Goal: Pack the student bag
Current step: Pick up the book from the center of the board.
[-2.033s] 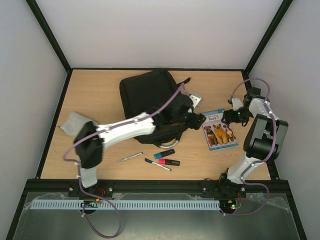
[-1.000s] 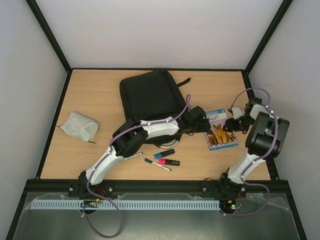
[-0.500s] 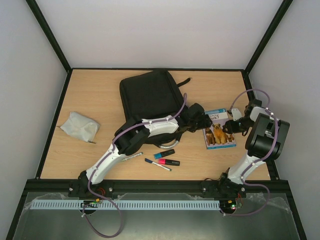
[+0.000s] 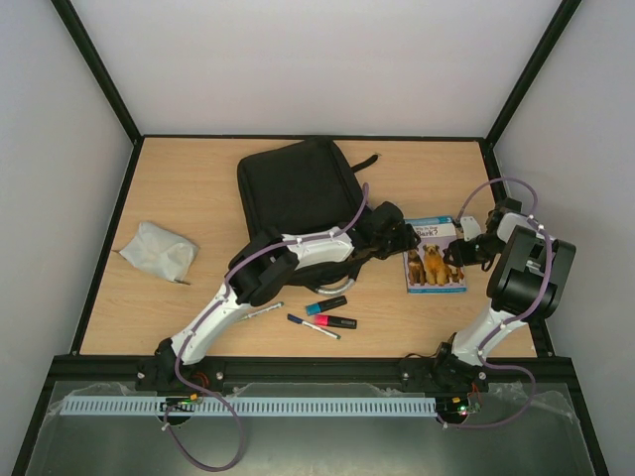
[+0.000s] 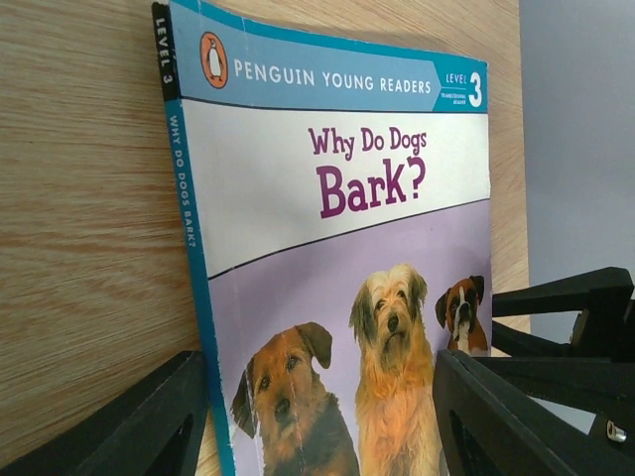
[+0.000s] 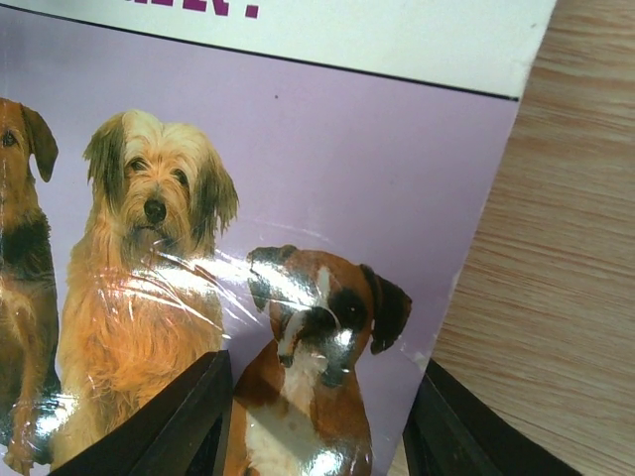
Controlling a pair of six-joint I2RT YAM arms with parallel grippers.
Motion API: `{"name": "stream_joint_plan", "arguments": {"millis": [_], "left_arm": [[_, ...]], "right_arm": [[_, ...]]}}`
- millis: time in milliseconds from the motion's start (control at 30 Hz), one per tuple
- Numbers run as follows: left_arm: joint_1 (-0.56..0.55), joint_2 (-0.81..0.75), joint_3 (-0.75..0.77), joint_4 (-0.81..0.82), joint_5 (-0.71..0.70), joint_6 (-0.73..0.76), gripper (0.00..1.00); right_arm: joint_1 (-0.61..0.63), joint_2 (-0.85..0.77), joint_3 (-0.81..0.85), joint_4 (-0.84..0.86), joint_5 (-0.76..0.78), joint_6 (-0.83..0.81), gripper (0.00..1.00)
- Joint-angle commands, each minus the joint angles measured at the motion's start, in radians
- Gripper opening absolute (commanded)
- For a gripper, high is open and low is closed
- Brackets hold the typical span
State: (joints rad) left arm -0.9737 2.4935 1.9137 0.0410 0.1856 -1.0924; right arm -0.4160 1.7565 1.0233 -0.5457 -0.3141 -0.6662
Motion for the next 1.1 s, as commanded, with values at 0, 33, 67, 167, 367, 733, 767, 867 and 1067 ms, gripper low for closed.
{"name": "stream_joint_plan", "arguments": {"millis": [0,33,67,167,367,733,767,867,1067], "left_arm": [[-0.051,0.015,0.039,0.152,0.127,-0.011,0.62],[-0.053,0.013,0.032,0.179,0.133,-0.006,0.61],[-0.055,0.006,0.017,0.228,0.152,0.023,0.58],[-0.076,-0.020,0.017,0.211,0.130,0.099,0.51],[-0.077,-0.005,-0.012,0.172,0.131,0.030,0.38],[-0.068,-0.049,-0.039,0.091,0.074,0.033,0.15],[-0.067,-0.069,-0.049,0.077,0.064,0.058,0.13],[-0.065,-0.165,-0.089,0.025,0.029,0.153,0.05],[-0.055,-0.418,-0.258,-0.074,-0.050,0.344,0.02]], "right_arm": [[0.017,0.043,-0.053,-0.125,-0.048,0.010,0.46],[0.019,0.045,-0.051,-0.124,-0.045,0.015,0.46],[0.018,0.047,-0.049,-0.125,-0.043,0.017,0.46],[0.018,0.039,-0.053,-0.122,-0.043,0.017,0.46],[0.019,0.031,-0.054,-0.124,-0.054,0.023,0.46],[0.018,-0.023,-0.062,-0.146,-0.076,0.012,0.46],[0.018,-0.033,-0.063,-0.153,-0.085,0.010,0.48],[0.017,-0.091,-0.053,-0.191,-0.119,0.006,0.58],[0.018,-0.299,0.009,-0.283,-0.189,0.022,0.73]]}}
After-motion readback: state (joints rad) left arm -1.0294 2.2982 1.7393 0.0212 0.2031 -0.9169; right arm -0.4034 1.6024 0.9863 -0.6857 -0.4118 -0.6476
